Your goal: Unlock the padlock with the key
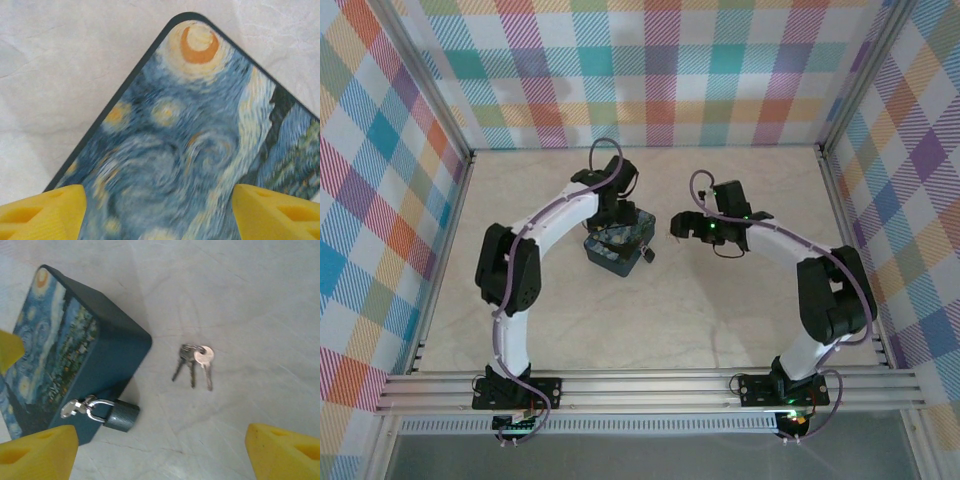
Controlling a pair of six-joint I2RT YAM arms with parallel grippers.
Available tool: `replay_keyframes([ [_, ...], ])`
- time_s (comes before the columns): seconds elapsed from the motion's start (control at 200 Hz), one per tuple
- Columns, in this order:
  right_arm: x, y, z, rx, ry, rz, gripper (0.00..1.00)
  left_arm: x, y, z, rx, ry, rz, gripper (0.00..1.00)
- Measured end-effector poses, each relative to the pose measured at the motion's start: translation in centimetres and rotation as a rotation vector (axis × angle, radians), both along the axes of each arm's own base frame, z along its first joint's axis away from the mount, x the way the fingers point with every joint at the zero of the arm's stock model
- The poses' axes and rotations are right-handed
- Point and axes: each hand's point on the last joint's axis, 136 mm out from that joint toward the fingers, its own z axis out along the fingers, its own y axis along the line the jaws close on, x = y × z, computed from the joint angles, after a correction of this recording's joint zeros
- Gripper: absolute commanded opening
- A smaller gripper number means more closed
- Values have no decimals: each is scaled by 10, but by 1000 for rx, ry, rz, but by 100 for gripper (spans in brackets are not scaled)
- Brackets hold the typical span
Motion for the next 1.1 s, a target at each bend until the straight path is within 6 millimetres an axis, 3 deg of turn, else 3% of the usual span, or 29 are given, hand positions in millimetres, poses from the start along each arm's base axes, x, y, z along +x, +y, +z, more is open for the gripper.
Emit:
replay_keyframes([
  [0.105,7,11,6,34,-18,21,88,-32,14,17,-40,0,5,78],
  [0.19,17,20,11,66,-45,42,89,-65,25,18,-83,22,25,79],
  [0.285,32,32,15,98,-80,75,89,-92,32,2,-114,66,41,78],
  [0.4,52,48,18,147,-127,117,89,-105,31,-23,-136,117,47,77],
  [0.67,83,84,1,282,-140,180,88,-82,32,-36,-232,43,101,76],
  [0.9,63,116,0,310,-127,256,88,-60,31,-39,-273,-4,126,76],
  [1.1,54,118,-2,301,-123,260,88,-44,47,-37,-275,-21,176,76],
])
